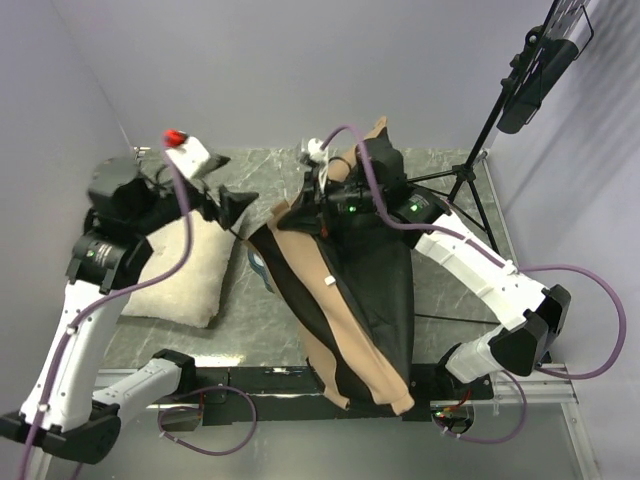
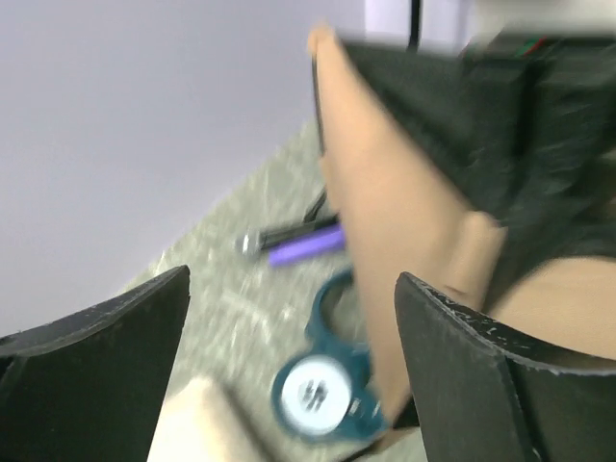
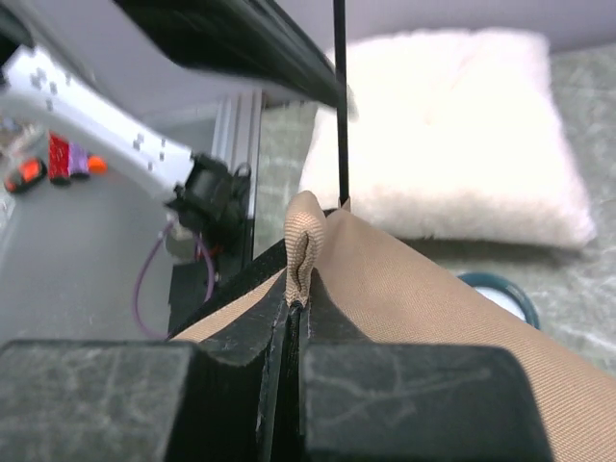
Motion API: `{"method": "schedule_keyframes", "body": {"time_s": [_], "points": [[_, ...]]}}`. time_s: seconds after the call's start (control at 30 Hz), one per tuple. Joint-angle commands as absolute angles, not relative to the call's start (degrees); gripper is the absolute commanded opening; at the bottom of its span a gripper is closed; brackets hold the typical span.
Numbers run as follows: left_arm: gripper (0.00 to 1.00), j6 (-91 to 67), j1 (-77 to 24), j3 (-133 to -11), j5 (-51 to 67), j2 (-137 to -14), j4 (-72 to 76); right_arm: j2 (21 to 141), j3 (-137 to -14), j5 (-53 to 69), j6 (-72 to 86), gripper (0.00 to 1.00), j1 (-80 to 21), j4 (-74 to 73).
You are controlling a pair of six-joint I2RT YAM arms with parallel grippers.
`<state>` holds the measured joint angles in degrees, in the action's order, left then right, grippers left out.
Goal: Set up the pet tent
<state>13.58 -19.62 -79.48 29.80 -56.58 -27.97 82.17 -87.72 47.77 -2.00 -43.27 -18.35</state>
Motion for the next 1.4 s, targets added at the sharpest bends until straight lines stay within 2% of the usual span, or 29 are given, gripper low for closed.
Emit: {"method": "schedule_keyframes", "body": {"time_s": [0.0, 0.1, 0.27, 0.33, 0.4, 0.47, 0.6, 0.77, 0.93, 1.13, 1.2, 1.27, 1.3, 1.37], "points": [[0.91, -5.86, -14.86, -82.0, 43.15, -51.43, -12.86, 78.84, -88.33, 52.82, 3.42, 0.0, -40.7, -6.77], [0.89, -15.79, -13.8, -81.65, 38.96, -49.05, -5.3, 78.66, -88.15, 52.47, 4.65, 0.0, -40.34, -5.37], [0.77, -29.07, -8.81, -77.79, 25.78, -44.48, 2.63, 77.96, -88.5, 51.77, 7.2, 0.0, -39.29, -1.94], [0.73, -33.12, -5.64, -76.3, 21.21, -43.07, 2.81, 77.87, -88.59, 51.68, 8.34, 0.0, -38.85, -1.15], [0.63, -34.97, -3.44, -75.85, 14.89, -42.28, 0.45, 77.61, -88.77, 51.94, 9.31, 0.0, -38.32, -0.53], [0.57, -36.64, -1.76, -74.89, 13.54, -41.84, -2.02, 77.43, -88.77, 52.21, 10.28, 0.0, -37.88, -0.26], [0.57, -38.05, -1.41, -64.54, 22.48, -38.77, 8.41, 77.34, -89.12, 52.73, 11.51, 0.0, -37.79, 1.3], [0.58, -37.45, -1.32, -55.04, 25.29, -37.09, 18.77, 77.08, -89.21, 54.05, 13.88, 0.0, -37.79, 2.37], [0.52, -35.77, -1.32, -50.63, 31.19, -38.75, 29.61, 77.34, -89.47, 55.37, 16.26, 0.0, -37.79, 3.78], [0.38, -35.51, -1.49, -49.65, 38.14, -40.51, 39.11, 78.05, -90.0, 55.72, 17.4, 0.0, -37.79, 3.78], [0.3, -34.29, -1.41, -50.18, 38.41, -40.96, 38.41, 78.4, -90.26, 55.72, 17.93, 0.0, -37.79, 4.04], [0.08, -31.31, -1.49, -51.23, 39.63, -41.22, 36.84, 78.83, -90.61, 55.9, 18.98, 0.0, -37.79, 4.39], [0.01, -29.72, -1.49, -52.02, 40.51, -41.39, 35.0, 79.19, -90.96, 55.81, 19.16, 0.0, -37.88, 4.39], [0.01, -23.06, -2.02, -55.09, 43.06, -42.01, 27.28, 79.8, -91.75, 55.72, 19.34, 0.0, -37.97, 4.13]]}}
